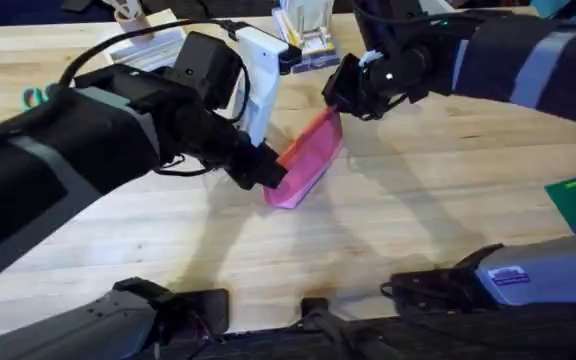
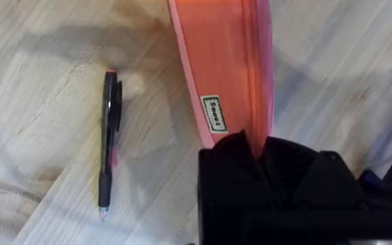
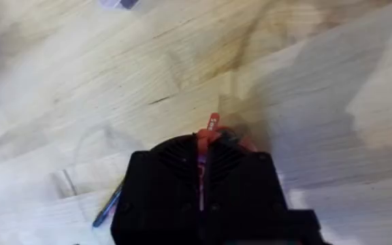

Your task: Unzip the bag, pick up the pens from the table one at a time and place them inside, then zip the bag closed.

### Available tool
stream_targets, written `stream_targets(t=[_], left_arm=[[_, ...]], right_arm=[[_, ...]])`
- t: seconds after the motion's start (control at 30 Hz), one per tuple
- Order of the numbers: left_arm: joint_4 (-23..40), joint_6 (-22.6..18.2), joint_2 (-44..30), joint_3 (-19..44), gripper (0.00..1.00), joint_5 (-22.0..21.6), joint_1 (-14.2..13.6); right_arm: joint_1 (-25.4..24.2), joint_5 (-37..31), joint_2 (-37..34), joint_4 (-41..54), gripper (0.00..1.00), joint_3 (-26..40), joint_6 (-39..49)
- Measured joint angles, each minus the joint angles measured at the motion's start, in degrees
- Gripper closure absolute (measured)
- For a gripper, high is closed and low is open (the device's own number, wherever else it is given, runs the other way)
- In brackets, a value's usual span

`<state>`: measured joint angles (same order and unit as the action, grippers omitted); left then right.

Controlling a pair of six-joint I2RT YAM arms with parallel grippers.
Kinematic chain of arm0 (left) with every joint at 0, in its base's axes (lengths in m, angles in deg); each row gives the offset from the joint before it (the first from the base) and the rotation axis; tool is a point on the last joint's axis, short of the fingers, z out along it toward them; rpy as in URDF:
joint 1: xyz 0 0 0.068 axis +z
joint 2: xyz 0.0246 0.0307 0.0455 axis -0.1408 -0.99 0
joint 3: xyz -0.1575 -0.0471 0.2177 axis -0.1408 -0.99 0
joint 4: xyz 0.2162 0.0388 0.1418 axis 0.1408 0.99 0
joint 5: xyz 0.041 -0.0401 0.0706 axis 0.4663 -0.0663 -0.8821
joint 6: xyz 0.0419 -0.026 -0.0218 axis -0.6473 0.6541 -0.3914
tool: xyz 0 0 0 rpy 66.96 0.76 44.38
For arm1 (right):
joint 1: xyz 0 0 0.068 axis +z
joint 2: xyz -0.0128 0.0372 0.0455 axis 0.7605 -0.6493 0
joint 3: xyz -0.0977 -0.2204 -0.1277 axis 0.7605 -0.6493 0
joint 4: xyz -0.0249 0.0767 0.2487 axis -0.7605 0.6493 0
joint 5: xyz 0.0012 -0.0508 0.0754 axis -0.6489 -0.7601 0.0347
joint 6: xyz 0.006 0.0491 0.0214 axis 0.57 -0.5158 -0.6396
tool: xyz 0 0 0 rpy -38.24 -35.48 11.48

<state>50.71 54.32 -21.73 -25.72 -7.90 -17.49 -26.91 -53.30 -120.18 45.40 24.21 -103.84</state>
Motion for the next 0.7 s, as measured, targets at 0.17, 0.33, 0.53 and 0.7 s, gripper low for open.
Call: stream_targets(t=[0.17, 0.33, 0.53, 0.7], left_arm=[[-0.01, 0.0, 0.0, 0.0, 0.958, 0.02, 0.0], [0.08, 0.0, 0.0, 0.0, 0.958, 0.02, 0.0], [0.2, 0.0, 0.0, 0.0, 0.958, 0.02, 0.0], [0.23, 0.0, 0.0, 0.0, 0.958, -0.04, 0.0]], right_arm=[[0.3, -1.48, 0.73, 0.01, 0.972, 0.0, 7.03], [0.55, -2.04, 4.1, 0.52, 0.97, 0.0, 12.74], [0.63, -1.05, 5.16, 1.27, 0.97, -0.02, 15.69], [0.62, 2.33, 5.38, 1.03, 0.97, -0.02, 16.12]])
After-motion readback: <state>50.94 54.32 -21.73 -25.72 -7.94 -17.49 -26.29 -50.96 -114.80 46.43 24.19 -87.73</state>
